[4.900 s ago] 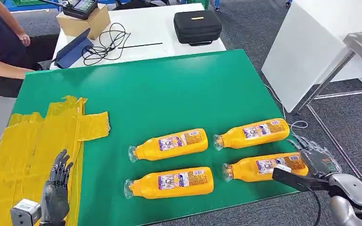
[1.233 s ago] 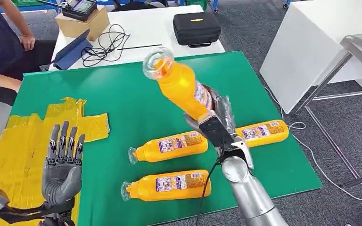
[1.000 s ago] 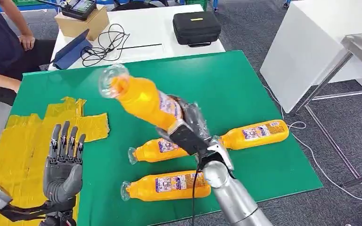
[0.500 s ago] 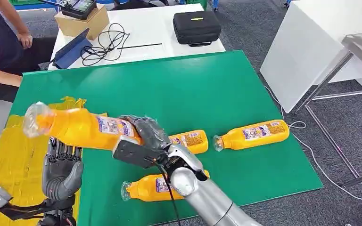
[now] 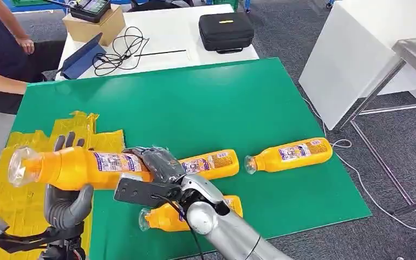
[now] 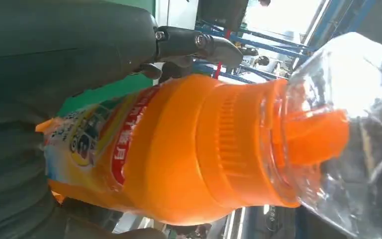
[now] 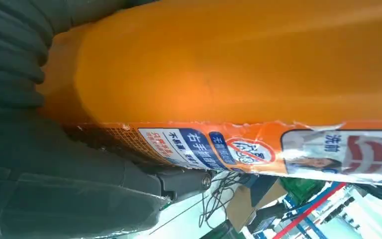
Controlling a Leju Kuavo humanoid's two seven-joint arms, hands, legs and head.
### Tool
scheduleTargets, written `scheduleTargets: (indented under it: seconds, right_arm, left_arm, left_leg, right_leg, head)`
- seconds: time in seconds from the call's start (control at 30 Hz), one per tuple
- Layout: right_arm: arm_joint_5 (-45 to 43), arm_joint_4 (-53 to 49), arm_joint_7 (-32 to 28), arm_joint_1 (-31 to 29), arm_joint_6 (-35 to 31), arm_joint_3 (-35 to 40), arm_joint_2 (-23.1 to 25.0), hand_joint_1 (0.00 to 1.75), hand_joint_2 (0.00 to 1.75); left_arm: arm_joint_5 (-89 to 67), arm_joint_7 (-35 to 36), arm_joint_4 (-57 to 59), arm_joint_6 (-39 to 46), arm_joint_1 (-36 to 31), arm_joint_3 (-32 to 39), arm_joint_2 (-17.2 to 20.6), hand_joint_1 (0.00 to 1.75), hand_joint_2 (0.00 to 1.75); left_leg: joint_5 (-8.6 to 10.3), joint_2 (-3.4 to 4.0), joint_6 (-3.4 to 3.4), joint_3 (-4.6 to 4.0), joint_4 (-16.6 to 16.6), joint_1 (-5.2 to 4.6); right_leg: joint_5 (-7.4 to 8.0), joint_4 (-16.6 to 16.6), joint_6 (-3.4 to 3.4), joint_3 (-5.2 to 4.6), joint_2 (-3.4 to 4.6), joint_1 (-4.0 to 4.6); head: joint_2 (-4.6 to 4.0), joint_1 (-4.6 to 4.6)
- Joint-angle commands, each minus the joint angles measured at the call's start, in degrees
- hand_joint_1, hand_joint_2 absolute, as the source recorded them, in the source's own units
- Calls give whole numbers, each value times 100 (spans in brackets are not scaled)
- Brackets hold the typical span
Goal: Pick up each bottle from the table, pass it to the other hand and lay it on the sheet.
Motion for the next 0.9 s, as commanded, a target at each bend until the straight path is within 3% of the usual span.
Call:
scheduleTargets:
  seconds: [0.03,0.33,0.43,0.47,0.5,0.53,0.9]
  right_arm:
    - [102,417,80,-294,178,180,-12,171,175]
    - [904,566,393,-255,416,899,41,169,175]
    - [1421,281,592,-211,194,1191,-287,162,175]
    - [1671,-7,716,-5,204,1178,-333,162,175]
    - [1735,-82,744,51,221,1189,-335,159,175]
    - [1798,-222,784,108,246,1173,-375,159,175]
    - [2576,-563,979,163,406,987,-317,161,175]
  left_arm:
    - [-31,82,-24,-50,-20,128,-81,0,175]
    - [-145,173,-261,-213,169,255,-247,0,175]
    - [-170,187,-214,-249,183,209,-185,2,175]
    - [-174,183,-208,-258,219,191,-161,127,175]
    - [-175,181,-197,-266,229,184,-159,168,175]
    - [-173,182,-179,-281,221,172,-153,175,175]
    - [-372,255,-194,-260,147,115,-185,175,175]
  left_leg:
    - [-6,8,-8,15,-1,2]
    - [-12,18,-12,25,-1,3]
    - [-12,21,-11,27,-4,5]
    - [-12,15,-12,28,-4,4]
    - [-14,8,-13,36,-6,4]
    - [-4,-4,-7,14,-7,4]
    - [-8,-11,-12,18,-1,5]
  right_leg:
    - [-6,0,-5,13,0,3]
    - [-9,1,-8,20,8,4]
    - [-7,-4,-7,22,11,6]
    - [-10,-4,-8,26,4,5]
    - [-15,-5,-9,36,-6,6]
    - [-7,-9,-4,15,-13,5]
    - [-14,-4,-9,20,-23,7]
  head:
    - [0,0]
    - [0,0]
    - [0,0]
    - [0,0]
    - [0,0]
    - [0,0]
    - [0,-2]
